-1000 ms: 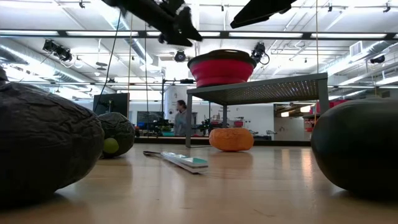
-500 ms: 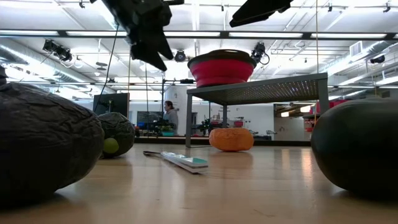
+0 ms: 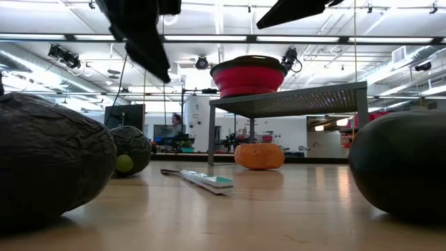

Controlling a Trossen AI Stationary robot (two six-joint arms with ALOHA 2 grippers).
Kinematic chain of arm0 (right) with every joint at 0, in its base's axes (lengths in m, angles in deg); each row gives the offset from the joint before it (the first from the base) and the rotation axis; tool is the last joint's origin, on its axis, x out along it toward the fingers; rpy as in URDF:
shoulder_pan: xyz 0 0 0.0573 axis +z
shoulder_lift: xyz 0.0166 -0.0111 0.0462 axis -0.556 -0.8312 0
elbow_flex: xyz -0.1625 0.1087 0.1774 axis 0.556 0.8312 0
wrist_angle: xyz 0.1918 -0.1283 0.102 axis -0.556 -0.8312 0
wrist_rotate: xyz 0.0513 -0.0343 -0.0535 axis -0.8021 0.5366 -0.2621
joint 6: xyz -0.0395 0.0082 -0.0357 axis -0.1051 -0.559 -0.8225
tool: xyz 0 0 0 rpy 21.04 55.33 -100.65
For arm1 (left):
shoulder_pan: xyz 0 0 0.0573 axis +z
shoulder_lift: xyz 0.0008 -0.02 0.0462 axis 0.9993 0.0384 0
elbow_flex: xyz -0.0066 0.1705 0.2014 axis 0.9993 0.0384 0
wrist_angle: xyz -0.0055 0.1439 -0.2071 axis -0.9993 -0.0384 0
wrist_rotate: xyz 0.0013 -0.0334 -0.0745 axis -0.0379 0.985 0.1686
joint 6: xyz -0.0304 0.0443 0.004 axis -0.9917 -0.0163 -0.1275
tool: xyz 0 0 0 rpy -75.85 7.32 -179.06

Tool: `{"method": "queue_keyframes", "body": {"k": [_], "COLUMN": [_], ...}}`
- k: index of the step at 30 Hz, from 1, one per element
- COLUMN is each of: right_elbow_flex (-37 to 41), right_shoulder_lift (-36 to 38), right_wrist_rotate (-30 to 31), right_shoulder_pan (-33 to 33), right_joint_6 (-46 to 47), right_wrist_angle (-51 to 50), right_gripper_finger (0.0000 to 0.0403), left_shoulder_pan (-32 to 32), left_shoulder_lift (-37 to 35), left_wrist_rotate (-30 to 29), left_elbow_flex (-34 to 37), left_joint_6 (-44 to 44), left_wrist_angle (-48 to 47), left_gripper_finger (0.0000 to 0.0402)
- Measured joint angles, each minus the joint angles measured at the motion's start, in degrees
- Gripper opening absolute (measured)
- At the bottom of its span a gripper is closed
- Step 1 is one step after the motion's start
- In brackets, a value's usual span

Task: Pick & Place Fruit
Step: Put the mangosteen into the red strainer bowl

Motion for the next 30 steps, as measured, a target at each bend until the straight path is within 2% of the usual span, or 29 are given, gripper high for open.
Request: {"method": "queue_keyframes", "body": {"k": [3, 10, 18, 23, 30], "right_elbow_flex": [0.0, 0.0, 0.0, 0.0, 0.0], "right_shoulder_lift": [0.0, 0.02, 0.02, 0.02, 0.02], "right_wrist_rotate": [0.0, -0.13, -0.15, -0.15, -0.11], "right_shoulder_pan": [0.0, 0.05, 0.15, 0.15, 0.15], "right_joint_6": [-0.18, 0.69, 1.82, 3.28, 4.58], "right_wrist_angle": [-1.51, -5.21, -5.93, -6.63, -6.48], "right_gripper_finger": [0.0318, 0.0318, 0.0318, 0.0318, 0.0318], "left_shoulder_pan": [-1.41, -2.32, -2.65, -2.72, -3.18], "left_shoulder_lift": [4.09, 9.96, 9.66, 10.13, 10.13], "left_wrist_rotate": [-0.36, 3.22, 4.72, 6.65, 5.66], "left_elbow_flex": [0.0, 0.0, 0.0, 0.0, 0.48], "left_joint_6": [-1.64, -5.2, -11.41, -11.47, -8.65], "left_wrist_angle": [0.3, 0.67, -0.51, -3.18, -4.51], "left_gripper_finger": [0.031, 0.031, 0.0329, 0.0357, 0.0387]}}
